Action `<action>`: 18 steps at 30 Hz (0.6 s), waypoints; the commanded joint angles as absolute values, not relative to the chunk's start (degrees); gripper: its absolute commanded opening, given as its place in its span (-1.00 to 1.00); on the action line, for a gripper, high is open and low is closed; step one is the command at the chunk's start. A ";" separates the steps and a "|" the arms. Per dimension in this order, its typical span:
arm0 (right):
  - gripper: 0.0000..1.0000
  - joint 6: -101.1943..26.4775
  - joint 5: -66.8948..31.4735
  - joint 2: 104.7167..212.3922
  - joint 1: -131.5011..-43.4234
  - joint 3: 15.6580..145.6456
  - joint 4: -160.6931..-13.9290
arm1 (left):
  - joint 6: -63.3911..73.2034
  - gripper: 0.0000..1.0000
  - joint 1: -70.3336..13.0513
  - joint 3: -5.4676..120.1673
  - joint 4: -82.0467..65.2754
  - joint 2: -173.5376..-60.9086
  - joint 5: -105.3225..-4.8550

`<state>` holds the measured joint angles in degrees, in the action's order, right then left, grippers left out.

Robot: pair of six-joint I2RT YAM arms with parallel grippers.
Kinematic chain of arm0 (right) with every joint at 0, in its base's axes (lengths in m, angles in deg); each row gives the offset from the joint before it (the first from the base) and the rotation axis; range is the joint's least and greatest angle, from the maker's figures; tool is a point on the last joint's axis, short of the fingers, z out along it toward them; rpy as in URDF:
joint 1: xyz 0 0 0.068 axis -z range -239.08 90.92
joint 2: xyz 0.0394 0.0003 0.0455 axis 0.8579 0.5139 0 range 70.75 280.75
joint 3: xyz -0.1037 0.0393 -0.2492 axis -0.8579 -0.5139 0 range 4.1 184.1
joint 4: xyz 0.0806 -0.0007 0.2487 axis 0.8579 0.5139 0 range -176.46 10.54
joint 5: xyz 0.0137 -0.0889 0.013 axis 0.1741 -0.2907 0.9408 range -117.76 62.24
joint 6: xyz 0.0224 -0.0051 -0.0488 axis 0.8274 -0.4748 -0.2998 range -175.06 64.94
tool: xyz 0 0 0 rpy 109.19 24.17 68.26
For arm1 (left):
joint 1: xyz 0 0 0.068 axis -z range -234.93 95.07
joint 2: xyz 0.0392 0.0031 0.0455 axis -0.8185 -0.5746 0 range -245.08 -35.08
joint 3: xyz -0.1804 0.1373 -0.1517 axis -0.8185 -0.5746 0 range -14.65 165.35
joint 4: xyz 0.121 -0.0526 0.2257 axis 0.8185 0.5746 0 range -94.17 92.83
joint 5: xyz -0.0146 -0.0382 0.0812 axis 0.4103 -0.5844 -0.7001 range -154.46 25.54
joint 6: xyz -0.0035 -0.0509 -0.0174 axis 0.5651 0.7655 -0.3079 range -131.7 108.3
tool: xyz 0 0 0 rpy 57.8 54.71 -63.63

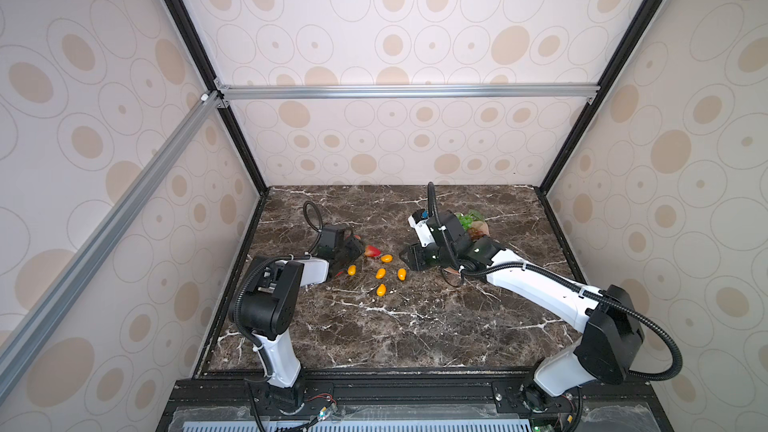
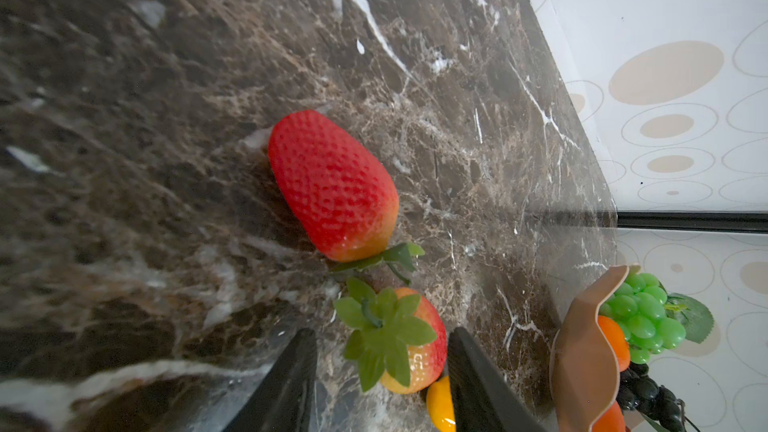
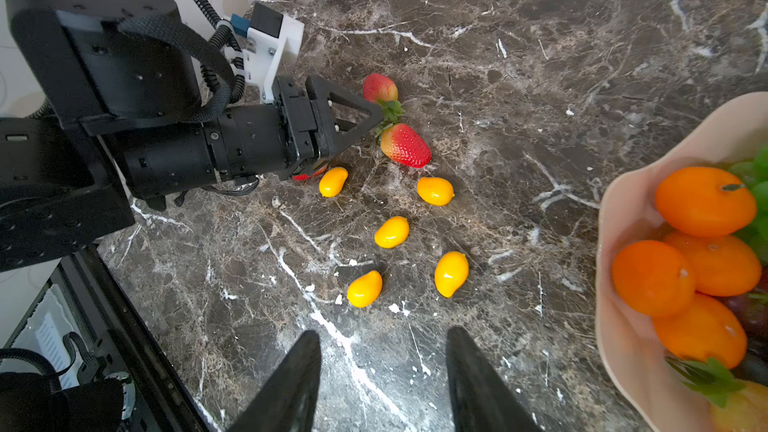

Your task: Place and organize the fake fruits in the fruit bowl

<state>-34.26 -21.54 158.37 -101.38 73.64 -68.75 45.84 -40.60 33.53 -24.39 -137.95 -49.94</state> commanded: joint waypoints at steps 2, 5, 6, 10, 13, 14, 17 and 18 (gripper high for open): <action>0.04 -34.27 -21.69 154.55 -101.04 71.08 -71.57 | 47.34 0.04 -40.31 33.30 -26.61 -138.91 -49.60; 0.05 -34.53 -21.61 152.43 -101.05 68.85 -74.41 | 47.76 0.04 -40.26 33.21 -27.23 -139.38 -49.37; 0.06 -34.58 -21.74 151.87 -101.04 68.32 -75.08 | 47.89 0.04 -40.28 33.32 -27.41 -139.52 -49.33; 0.07 -34.73 -22.78 150.43 -101.06 67.03 -76.28 | 48.24 0.03 -40.17 33.60 -27.86 -140.32 -48.85; 0.07 -34.80 -23.02 150.23 -101.09 66.98 -75.83 | 48.50 0.02 -40.17 33.90 -28.15 -140.97 -48.50; 0.08 -34.73 -23.10 150.24 -101.11 67.02 -75.77 | 48.59 0.02 -40.17 33.98 -28.17 -141.09 -48.40; 0.10 -34.67 -23.10 150.04 -101.09 66.63 -75.98 | 48.75 0.02 -40.13 34.26 -28.37 -141.50 -48.39; 0.11 -34.66 -23.10 150.03 -101.06 66.51 -76.11 | 48.77 0.02 -40.15 34.31 -28.44 -141.58 -48.41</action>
<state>-34.55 -22.40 151.22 -101.36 67.52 -75.39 47.65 -40.38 33.40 -27.17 -140.70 -48.49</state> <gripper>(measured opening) 0.555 0.509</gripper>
